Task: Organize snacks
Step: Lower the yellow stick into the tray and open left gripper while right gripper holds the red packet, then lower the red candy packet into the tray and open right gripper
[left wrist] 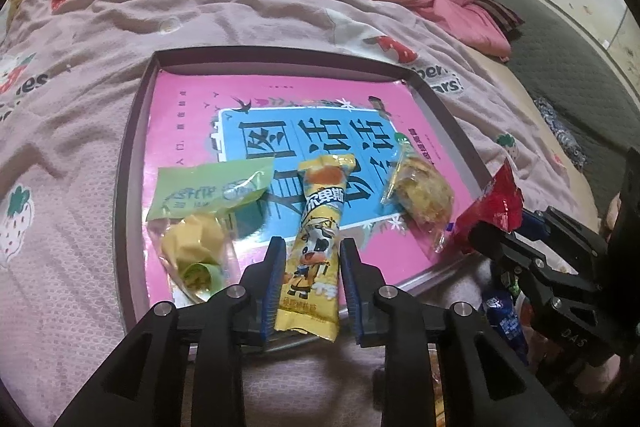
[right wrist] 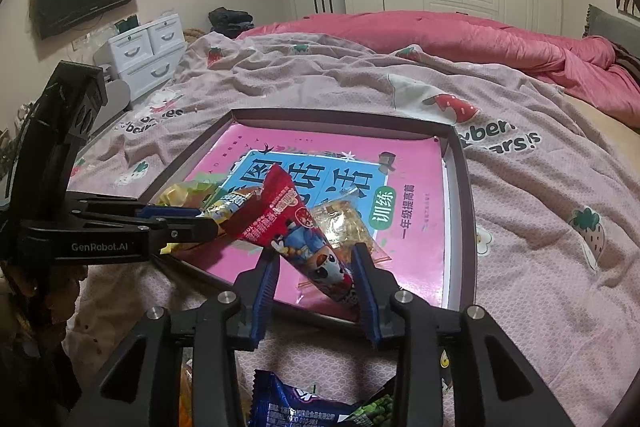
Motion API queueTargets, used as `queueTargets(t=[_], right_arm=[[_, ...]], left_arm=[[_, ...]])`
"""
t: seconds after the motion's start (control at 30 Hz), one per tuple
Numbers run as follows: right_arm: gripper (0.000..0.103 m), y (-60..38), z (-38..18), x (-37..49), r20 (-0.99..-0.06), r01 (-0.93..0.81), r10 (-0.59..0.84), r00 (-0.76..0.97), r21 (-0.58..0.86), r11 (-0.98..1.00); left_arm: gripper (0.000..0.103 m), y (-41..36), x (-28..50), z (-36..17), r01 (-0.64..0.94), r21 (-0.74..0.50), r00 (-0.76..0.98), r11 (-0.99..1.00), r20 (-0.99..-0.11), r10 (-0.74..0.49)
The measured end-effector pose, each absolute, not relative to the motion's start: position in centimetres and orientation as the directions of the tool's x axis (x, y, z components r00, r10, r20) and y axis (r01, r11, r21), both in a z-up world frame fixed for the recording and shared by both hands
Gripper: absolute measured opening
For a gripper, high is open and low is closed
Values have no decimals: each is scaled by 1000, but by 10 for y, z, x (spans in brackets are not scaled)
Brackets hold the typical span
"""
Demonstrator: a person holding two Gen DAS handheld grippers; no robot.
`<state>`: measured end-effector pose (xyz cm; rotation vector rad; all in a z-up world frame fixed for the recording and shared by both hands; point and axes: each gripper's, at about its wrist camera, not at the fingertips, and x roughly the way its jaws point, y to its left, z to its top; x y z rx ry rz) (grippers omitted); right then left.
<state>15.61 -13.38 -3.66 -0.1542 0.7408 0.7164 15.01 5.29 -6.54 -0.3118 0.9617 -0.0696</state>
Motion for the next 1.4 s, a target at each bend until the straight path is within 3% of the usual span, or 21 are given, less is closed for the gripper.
queueTargets(t=[0.47, 0.6, 1.4], right_arm=[[42, -143, -32, 160, -648, -614, 548, 529, 153, 774], [47, -146, -29, 161, -637, -608, 551, 538, 159, 778], [51, -175, -27, 180, -622, -498, 538, 568, 261, 827]], left_arm=[[37, 61, 148, -58, -93, -298, 582, 950, -790, -190], [44, 61, 147, -55, -91, -299, 588, 950, -786, -191], [44, 60, 139, -44, -84, -294, 600, 952, -777, -188]])
